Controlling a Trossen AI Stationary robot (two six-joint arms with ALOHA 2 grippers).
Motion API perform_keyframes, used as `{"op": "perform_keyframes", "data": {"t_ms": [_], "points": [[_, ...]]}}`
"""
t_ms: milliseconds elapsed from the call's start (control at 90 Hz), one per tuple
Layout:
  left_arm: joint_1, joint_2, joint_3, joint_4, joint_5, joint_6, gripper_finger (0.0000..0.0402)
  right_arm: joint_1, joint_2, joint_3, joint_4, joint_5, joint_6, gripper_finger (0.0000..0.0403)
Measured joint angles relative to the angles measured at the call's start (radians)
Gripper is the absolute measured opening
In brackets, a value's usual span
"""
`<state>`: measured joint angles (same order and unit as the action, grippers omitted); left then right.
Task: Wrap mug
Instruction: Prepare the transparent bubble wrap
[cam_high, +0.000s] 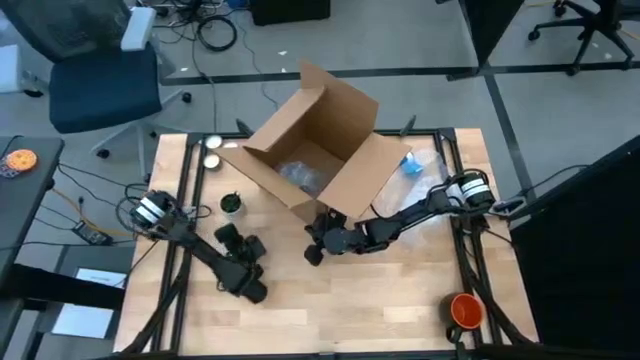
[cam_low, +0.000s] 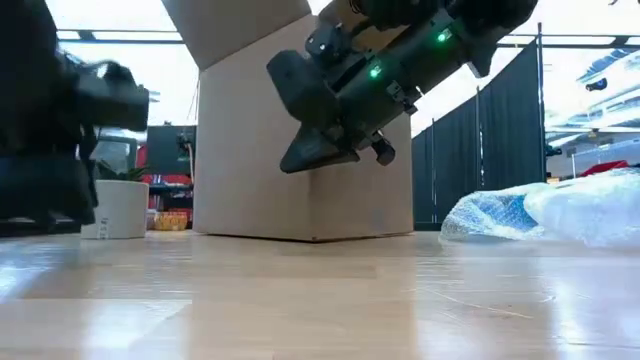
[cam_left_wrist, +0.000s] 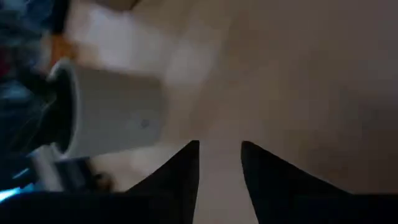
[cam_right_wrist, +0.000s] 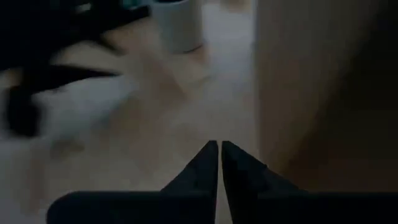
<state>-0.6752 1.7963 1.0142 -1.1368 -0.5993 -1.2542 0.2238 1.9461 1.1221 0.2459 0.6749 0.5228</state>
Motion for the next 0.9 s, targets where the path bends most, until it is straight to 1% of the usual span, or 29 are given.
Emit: {"op": "perform_keyframes", "data": {"t_ms": [111,211,267,311,411,456,533,600,811,900], "points": [[-0.070,-0.053,0.020,0.102,-0.093,0.004,0.0105,-0.020,0.000,0.000,0.005,0.030,0.013,0.0000],[-0.114,-0.083,0.024,0.251,-0.179,0.061,0.0105,-0.042,0.000,0.001,0.038,0.028,0.070,0.0000],[-0.128,-0.090,0.024,0.350,-0.216,0.127,0.0105,-0.049,0.003,0.001,0.083,0.028,0.104,0.0000],[-0.134,-0.091,0.026,0.434,-0.228,0.194,0.0105,-0.053,0.015,0.002,0.160,0.026,0.101,0.0000],[-0.138,-0.089,0.025,0.584,-0.223,0.358,0.0105,-0.053,0.040,0.004,0.264,0.014,0.021,0.0000],[-0.137,-0.088,0.026,0.640,-0.218,0.414,0.0105,-0.048,0.048,0.005,0.268,0.007,-0.007,0.0000],[-0.136,-0.086,0.026,0.697,-0.213,0.481,0.0105,-0.041,0.066,0.003,0.241,-0.003,-0.016,0.0000],[-0.136,-0.086,0.026,0.719,-0.206,0.516,0.0105,-0.033,0.068,0.000,0.170,-0.009,0.015,0.0000],[-0.136,-0.088,0.027,0.710,-0.165,0.515,0.0105,0.001,0.064,0.001,-0.081,-0.002,0.194,0.0000],[-0.138,-0.088,0.028,0.690,-0.138,0.506,0.0105,0.006,0.042,0.001,-0.218,0.004,0.273,0.0000]]}}
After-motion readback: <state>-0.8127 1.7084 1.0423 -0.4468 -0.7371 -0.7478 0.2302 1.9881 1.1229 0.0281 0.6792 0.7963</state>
